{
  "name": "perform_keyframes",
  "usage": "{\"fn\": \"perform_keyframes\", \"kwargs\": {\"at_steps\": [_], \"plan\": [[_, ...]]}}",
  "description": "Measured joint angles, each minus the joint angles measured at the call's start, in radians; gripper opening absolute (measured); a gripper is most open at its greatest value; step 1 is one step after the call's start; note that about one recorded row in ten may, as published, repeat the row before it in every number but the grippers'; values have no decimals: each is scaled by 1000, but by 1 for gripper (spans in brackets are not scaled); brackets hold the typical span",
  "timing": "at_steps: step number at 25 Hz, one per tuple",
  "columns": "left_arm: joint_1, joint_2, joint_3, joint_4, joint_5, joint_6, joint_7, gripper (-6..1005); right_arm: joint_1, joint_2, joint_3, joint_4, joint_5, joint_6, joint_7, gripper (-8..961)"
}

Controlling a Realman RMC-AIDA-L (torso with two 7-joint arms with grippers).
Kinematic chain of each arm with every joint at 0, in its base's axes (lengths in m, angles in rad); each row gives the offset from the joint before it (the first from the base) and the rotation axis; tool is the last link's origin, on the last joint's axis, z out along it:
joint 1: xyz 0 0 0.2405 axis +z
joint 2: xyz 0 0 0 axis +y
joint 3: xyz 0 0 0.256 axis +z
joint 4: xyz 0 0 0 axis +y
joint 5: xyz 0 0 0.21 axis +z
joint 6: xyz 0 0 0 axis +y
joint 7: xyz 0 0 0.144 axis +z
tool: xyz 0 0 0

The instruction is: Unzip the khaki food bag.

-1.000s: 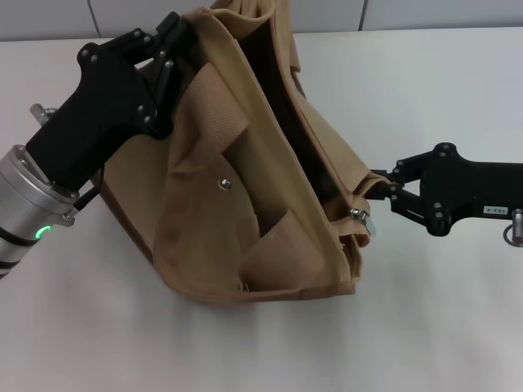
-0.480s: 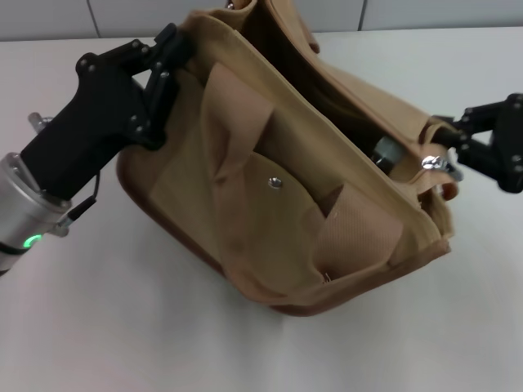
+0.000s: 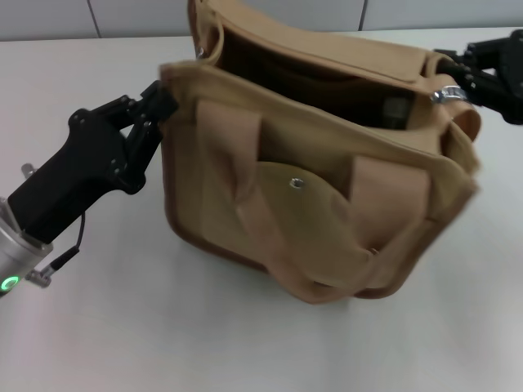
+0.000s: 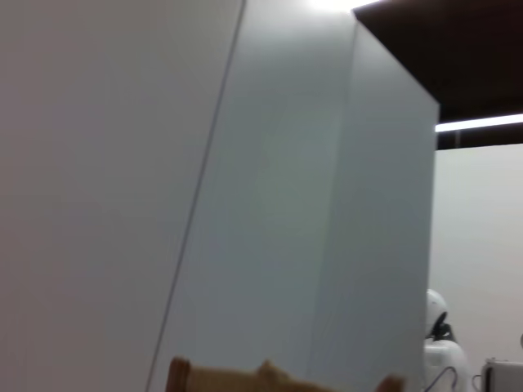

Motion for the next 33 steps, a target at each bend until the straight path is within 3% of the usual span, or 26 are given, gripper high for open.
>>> {"fn": "perform_keyframes", "kwargs": {"at_steps": [3,4,7,8,12,13,14,15,17,18,19,20,23,24,25,26,27,29,33], "plan": [[13,-2,-12,-13,-6,-7,-22,47,17,8,-27,0,-11,45,47,85],[18,-2,-16,-18,-6,-9,-30,48,19,20,-41,-3,-14,74,61,87],[24,4,-18,-22,-4,-10,-39,169,14,26,-50,-7,-12,95,63,92],[30,16,-18,-24,-3,1,-55,210,11,27,-46,-6,-7,97,62,94],[36,55,-16,-24,-1,50,-72,389,-20,30,15,-1,58,85,57,256],[36,55,-16,-24,-1,50,-72,435,-35,28,25,0,93,70,57,297],[36,84,-10,-25,3,92,-74,481,-73,9,30,0,165,17,57,325],[36,84,-10,-25,3,92,-74,522,-73,9,30,0,165,17,57,354],[24,189,-3,-5,120,211,-96,604,-94,-16,13,1,190,-87,62,410],[19,204,-3,0,146,223,-106,645,-100,-27,-1,0,190,-174,62,439],[2,245,-4,18,233,258,-134,686,-113,-38,-49,-9,190,-297,62,467],[2,245,-4,18,233,258,-134,698,-113,-38,-49,-9,190,-297,62,496],[-18,278,-11,36,327,280,-151,735,-141,-18,-205,-45,192,-348,54,612],[-23,286,-14,47,351,282,-167,747,-146,11,-265,-60,170,-346,41,657],[-23,286,-14,47,351,282,-167,760,-146,11,-265,-60,170,-346,41,701],[-26,289,-14,53,361,282,-177,772,-139,36,-276,-57,134,-343,24,745],[-33,291,-15,56,376,282,-187,784,-139,36,-276,-57,134,-343,24,755],[-41,292,-16,57,386,281,-192,809,-127,62,-271,-44,95,-337,-2,774],[-50,292,-16,57,398,280,-203,809,-118,67,-270,-33,92,-332,-8,804]]}}
